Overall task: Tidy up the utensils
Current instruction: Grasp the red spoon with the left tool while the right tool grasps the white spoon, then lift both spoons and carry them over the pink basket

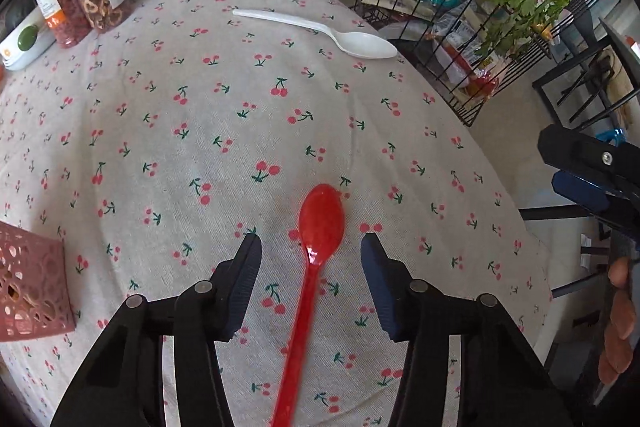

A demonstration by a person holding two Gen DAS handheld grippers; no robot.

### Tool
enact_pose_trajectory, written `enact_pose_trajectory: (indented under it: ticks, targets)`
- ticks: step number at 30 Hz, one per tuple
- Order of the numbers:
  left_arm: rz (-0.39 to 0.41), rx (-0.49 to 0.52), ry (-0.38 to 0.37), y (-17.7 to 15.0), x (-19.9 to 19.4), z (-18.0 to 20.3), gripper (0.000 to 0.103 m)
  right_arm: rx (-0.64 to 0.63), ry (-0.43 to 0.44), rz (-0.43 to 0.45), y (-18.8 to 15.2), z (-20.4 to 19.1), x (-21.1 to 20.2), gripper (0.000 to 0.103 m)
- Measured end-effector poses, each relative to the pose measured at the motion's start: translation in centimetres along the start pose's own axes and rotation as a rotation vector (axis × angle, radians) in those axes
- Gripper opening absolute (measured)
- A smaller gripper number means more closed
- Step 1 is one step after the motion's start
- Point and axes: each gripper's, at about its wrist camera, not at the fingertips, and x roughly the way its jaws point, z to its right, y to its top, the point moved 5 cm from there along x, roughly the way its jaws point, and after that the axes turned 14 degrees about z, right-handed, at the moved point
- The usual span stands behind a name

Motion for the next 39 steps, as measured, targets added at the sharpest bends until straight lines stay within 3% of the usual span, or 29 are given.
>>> enact_pose_trajectory:
  ticks: [3,7,13,17,20,22,26,29,39]
  targets:
    - [-0.006,0.008,0.019,0.4,1.0,0.1,0.046,0.010,0.014,-0.007,0.2,0.2,0.1,0.096]
    - [-0.004,0.065,0.054,0.8,1.5,0.7,0.028,0.006,0.012,0.001,0.6,0.4,-0.2,0.096]
    - [0.047,0.068,0.028,0.5,-0.4,0.3,0.027,0.020,0.027,0.001,0.6,0.6,0.0,0.096]
    - [0.129,0.042,-0.007,0.3,-4.5,-1.2,0.027,0.018,0.070,0.048,1.1,0.1,0.2,0.096]
    - [0.190,0.036,-0.020,-0.4,-8.1,-3.0,0.027,0.075,0.150,0.059,1.5,-0.1,1.3,0.094]
    - [0.220,0.029,-0.021,-1.0,-10.2,-4.4,0.027,0.138,0.203,0.050,1.5,0.1,2.6,0.084]
    - [0.278,-0.014,-0.019,-2.1,-13.2,-7.4,0.027,0.204,0.241,0.023,1.7,-0.2,6.2,0.047]
    - [0.296,-0.073,-0.024,-2.4,-14.1,-9.4,0.027,0.245,0.270,0.041,2.2,-0.8,8.4,0.034]
    - [0.327,-0.056,-0.046,-2.6,-15.1,-11.2,0.027,0.284,0.281,0.085,3.1,-2.5,13.1,0.025]
